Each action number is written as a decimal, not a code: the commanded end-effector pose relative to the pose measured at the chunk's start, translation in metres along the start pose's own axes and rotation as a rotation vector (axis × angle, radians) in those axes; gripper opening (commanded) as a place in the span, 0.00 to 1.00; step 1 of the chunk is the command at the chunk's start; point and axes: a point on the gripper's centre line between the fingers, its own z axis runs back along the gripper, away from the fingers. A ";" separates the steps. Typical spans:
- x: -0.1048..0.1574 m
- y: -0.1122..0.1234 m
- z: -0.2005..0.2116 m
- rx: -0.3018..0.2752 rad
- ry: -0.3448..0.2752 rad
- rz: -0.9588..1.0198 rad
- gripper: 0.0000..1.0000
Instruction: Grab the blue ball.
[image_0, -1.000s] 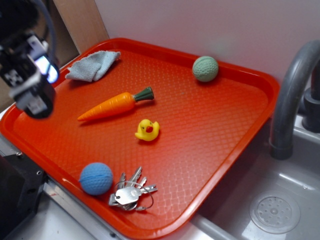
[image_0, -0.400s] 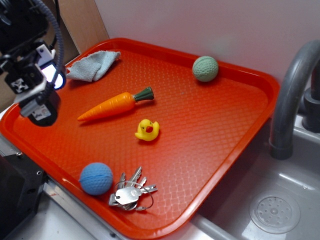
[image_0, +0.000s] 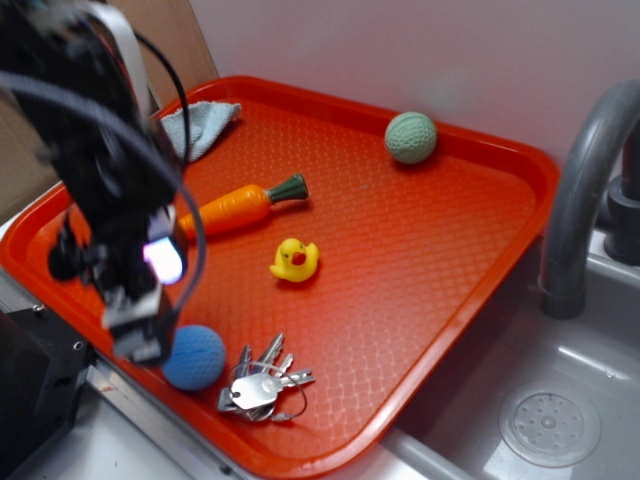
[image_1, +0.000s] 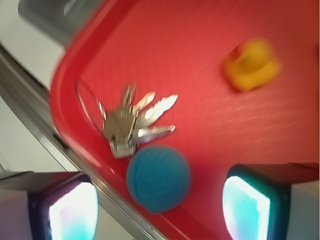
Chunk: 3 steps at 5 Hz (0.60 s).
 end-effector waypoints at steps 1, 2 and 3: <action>-0.009 -0.023 -0.033 -0.043 0.053 -0.058 1.00; -0.005 -0.022 -0.042 -0.008 0.033 -0.020 0.80; -0.003 -0.017 -0.037 -0.002 0.008 0.007 0.00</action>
